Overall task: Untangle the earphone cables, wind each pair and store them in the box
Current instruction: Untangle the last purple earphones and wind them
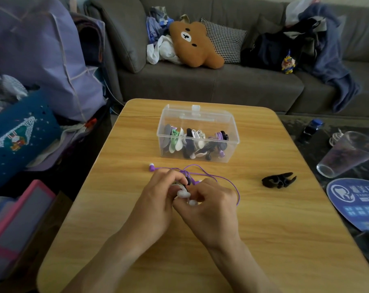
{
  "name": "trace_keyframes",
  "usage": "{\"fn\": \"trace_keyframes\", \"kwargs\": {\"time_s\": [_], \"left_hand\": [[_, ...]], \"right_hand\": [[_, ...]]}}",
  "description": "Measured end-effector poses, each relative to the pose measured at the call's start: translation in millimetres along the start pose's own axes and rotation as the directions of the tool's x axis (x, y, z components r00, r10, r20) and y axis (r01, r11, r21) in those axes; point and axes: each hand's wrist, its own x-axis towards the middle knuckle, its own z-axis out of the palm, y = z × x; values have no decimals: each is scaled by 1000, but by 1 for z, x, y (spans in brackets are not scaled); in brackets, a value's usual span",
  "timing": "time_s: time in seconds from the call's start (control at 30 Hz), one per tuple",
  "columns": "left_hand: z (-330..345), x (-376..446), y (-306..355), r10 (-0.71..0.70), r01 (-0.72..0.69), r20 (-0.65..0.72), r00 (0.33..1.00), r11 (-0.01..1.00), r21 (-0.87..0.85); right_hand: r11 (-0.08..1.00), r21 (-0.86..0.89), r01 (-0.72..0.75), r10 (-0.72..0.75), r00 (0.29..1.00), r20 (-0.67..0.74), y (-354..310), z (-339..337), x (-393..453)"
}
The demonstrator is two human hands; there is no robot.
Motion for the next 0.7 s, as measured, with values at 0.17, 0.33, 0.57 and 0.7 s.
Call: {"fn": "trace_keyframes", "kwargs": {"time_s": [0.17, 0.33, 0.57, 0.7], "left_hand": [[2, -2, 1, 18, -18, 14, 1000, 1000, 21], [0, -4, 0, 12, -12, 43, 999, 1000, 12], [-5, -6, -1, 24, -28, 92, 996, 998, 52], [-9, -5, 2, 30, -38, 105, 994, 997, 72]], "right_hand": [[960, 150, -238, 234, 971, 47, 0, -4, 0], [941, 153, -302, 280, 949, 147, 1, -5, 1], [913, 249, -322, 267, 936, 231, 0, -13, 6], [847, 333, -414, 315, 896, 312, 1, -13, 6]]}}
